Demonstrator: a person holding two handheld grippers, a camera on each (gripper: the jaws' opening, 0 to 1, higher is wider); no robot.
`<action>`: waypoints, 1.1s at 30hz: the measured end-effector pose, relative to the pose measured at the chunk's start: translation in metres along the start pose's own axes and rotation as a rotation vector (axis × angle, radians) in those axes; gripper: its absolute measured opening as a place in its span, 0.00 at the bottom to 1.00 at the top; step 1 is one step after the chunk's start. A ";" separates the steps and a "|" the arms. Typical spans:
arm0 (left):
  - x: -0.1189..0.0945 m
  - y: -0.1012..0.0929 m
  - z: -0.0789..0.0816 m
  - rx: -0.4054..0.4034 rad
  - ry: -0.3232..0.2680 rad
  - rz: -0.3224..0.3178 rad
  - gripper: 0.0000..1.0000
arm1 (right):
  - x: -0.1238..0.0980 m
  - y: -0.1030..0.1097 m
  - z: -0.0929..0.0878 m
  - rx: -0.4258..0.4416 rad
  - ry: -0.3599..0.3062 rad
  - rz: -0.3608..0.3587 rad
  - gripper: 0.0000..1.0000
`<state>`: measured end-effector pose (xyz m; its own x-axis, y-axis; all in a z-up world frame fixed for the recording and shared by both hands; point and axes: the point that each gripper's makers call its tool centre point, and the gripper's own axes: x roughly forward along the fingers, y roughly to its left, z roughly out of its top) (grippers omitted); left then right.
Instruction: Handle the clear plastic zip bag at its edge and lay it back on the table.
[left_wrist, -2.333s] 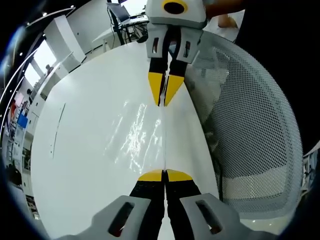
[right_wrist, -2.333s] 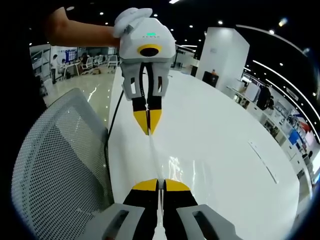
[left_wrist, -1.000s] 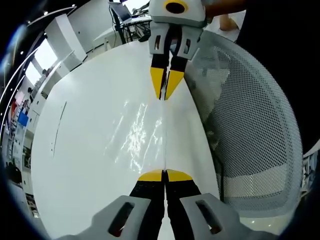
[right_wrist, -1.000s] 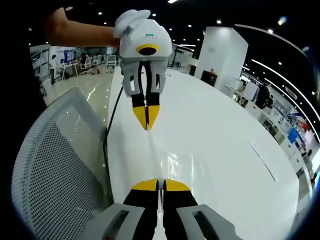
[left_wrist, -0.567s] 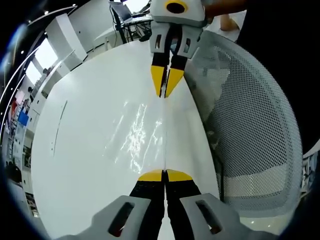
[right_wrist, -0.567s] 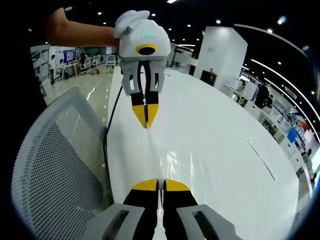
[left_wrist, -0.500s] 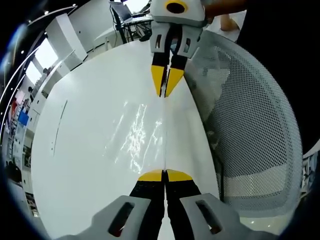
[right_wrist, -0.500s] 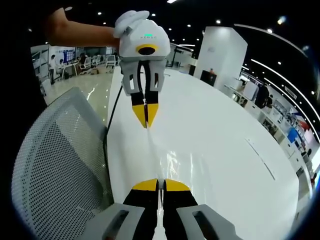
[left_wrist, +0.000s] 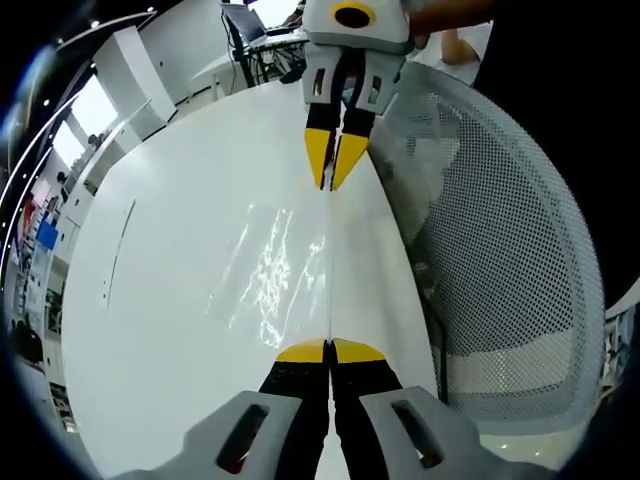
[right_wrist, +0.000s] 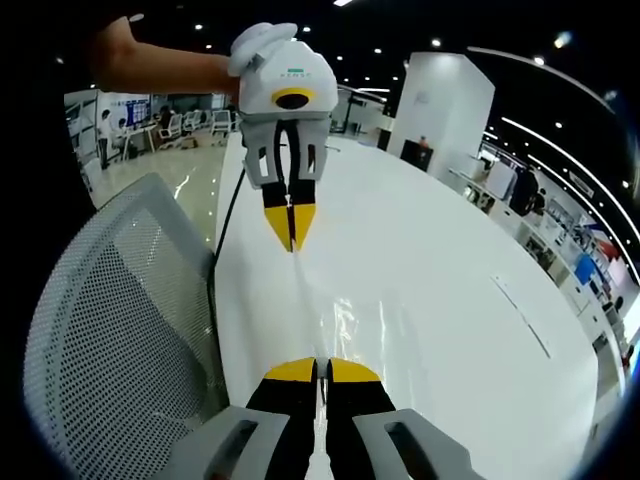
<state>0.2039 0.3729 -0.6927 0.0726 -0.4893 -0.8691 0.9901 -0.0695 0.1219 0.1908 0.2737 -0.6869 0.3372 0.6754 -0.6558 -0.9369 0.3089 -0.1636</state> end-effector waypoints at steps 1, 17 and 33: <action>0.000 0.000 0.000 0.001 0.001 0.001 0.00 | 0.000 0.000 0.000 -0.001 -0.001 -0.001 0.00; -0.010 0.016 0.019 0.030 -0.015 0.033 0.00 | -0.010 -0.013 -0.011 0.027 0.008 -0.019 0.00; -0.004 0.013 0.012 0.030 0.001 0.028 0.00 | -0.009 -0.013 -0.008 0.029 -0.004 -0.038 0.00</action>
<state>0.2155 0.3636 -0.6824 0.1008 -0.4907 -0.8655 0.9836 -0.0815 0.1608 0.1988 0.2587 -0.6847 0.3732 0.6655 -0.6464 -0.9203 0.3538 -0.1671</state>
